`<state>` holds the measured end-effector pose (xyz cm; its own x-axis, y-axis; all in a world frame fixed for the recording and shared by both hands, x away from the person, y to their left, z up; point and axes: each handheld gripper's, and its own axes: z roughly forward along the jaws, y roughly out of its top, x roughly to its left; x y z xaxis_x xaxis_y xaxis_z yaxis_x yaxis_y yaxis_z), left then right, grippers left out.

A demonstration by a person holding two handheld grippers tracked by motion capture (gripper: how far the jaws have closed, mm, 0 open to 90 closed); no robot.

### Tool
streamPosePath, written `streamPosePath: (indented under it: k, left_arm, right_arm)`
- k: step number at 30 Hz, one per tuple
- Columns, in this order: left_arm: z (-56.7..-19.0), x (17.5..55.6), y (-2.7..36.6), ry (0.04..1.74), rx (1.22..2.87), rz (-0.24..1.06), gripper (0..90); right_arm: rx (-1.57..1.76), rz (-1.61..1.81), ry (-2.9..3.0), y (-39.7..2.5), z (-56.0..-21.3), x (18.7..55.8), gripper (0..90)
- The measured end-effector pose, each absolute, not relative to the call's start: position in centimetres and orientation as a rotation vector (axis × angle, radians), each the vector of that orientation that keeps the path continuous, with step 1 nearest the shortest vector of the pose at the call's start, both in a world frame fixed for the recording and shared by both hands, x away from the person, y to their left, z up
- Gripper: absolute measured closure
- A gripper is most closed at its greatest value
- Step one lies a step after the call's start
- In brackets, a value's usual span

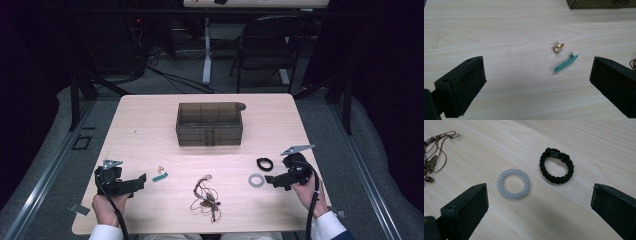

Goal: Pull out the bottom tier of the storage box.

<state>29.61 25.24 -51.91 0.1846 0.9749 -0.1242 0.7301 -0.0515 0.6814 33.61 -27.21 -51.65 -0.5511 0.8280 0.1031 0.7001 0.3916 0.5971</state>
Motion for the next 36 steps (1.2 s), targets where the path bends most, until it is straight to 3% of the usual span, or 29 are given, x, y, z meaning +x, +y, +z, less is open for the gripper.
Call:
streamPosePath:
  k: [21, 36]
  left_arm:
    - [-51.5, 30.2, 22.1, 1.622, 1.981, 0.611, 0.1]
    - [-50.9, 32.1, 16.2, 1.485, 1.998, 0.602, 0.0]
  right_arm:
    - [1.322, 0.87, 2.465, -27.0, -51.8, 33.0, 2.1]
    - [1.371, 0.879, 2.473, -27.3, -51.9, 33.1, 3.5]
